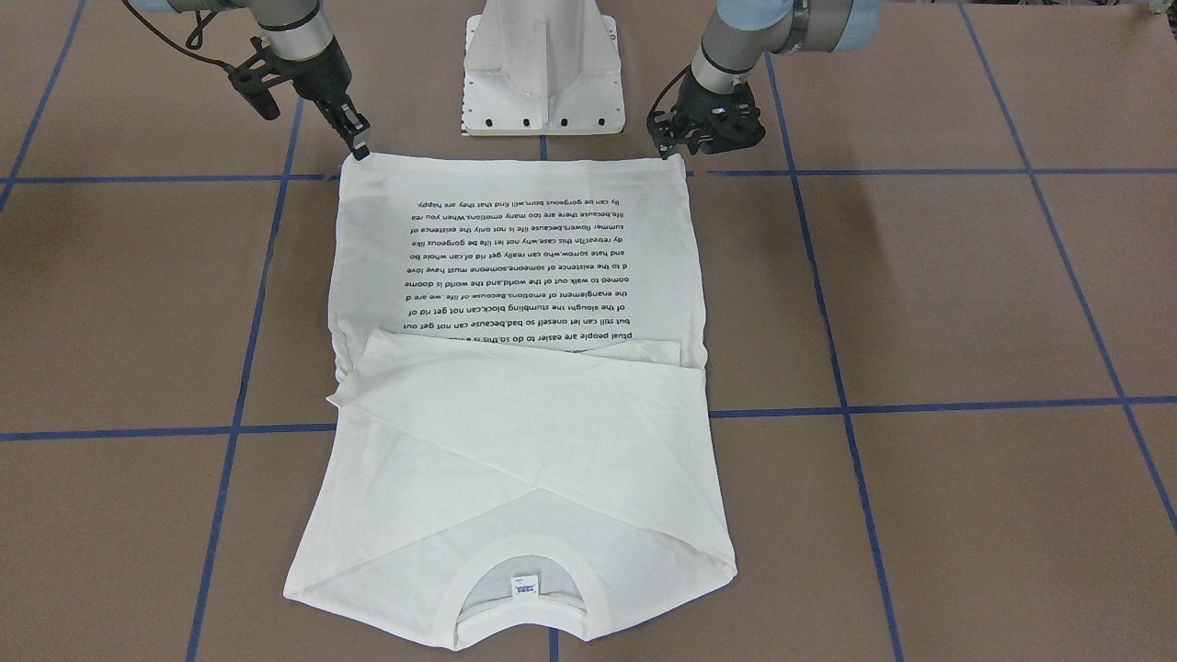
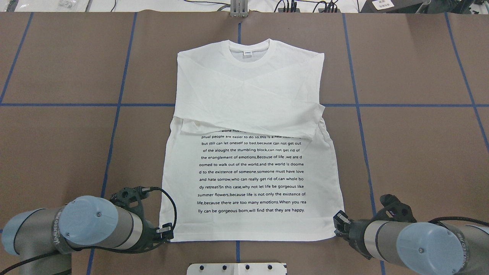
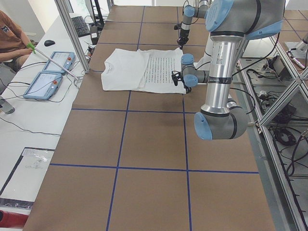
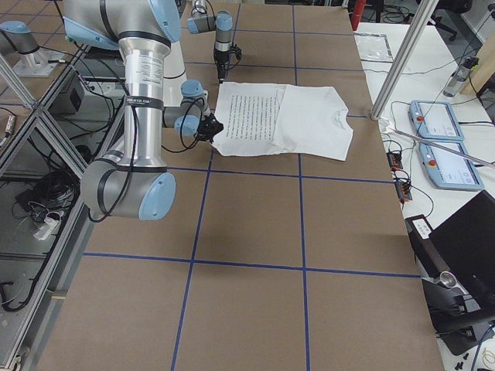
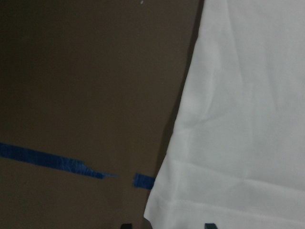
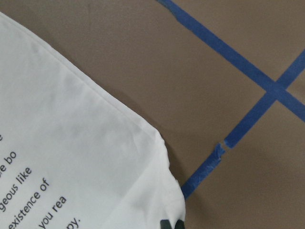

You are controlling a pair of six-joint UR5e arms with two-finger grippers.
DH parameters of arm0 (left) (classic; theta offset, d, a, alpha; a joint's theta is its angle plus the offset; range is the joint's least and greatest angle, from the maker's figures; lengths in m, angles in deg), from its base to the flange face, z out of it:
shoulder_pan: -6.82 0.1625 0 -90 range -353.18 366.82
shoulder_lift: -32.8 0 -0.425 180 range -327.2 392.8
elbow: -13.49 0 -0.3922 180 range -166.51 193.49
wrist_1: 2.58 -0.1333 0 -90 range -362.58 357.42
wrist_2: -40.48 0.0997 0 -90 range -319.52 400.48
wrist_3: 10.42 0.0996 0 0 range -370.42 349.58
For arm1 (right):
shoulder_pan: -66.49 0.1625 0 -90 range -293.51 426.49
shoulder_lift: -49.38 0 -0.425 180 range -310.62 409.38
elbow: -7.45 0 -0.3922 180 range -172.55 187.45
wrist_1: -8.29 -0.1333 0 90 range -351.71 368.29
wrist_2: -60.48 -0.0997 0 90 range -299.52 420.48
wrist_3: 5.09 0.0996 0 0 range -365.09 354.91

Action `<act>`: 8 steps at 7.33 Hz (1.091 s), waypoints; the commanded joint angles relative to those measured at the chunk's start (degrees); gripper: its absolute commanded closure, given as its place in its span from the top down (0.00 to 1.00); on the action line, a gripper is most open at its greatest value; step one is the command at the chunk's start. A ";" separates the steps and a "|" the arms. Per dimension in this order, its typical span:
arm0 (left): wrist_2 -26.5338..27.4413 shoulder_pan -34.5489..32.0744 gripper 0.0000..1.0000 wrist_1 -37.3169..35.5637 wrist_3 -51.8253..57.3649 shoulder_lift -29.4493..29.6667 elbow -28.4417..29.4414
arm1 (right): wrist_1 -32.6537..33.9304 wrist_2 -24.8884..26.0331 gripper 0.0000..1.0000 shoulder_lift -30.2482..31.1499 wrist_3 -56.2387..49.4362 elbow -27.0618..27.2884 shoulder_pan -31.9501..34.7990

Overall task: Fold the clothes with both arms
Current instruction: 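Slide the left gripper down the shirt side to the hem corner nearest it, then grip both hem corners nearest the robot with both grippers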

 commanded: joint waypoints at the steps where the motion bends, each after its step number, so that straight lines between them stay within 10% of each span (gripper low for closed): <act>1: 0.01 0.17 0.48 -0.03 0.09 0.00 1.22 | 0.00 -0.01 0.00 0.04 0.00 0.01 0.00; 5: 0.01 0.26 0.00 -0.03 0.44 0.09 1.14 | 0.00 -0.01 0.00 0.04 0.00 0.01 0.00; 8: 0.44 -0.35 0.00 0.06 0.79 0.44 0.61 | 0.00 -0.01 0.00 0.31 -0.09 -0.08 0.00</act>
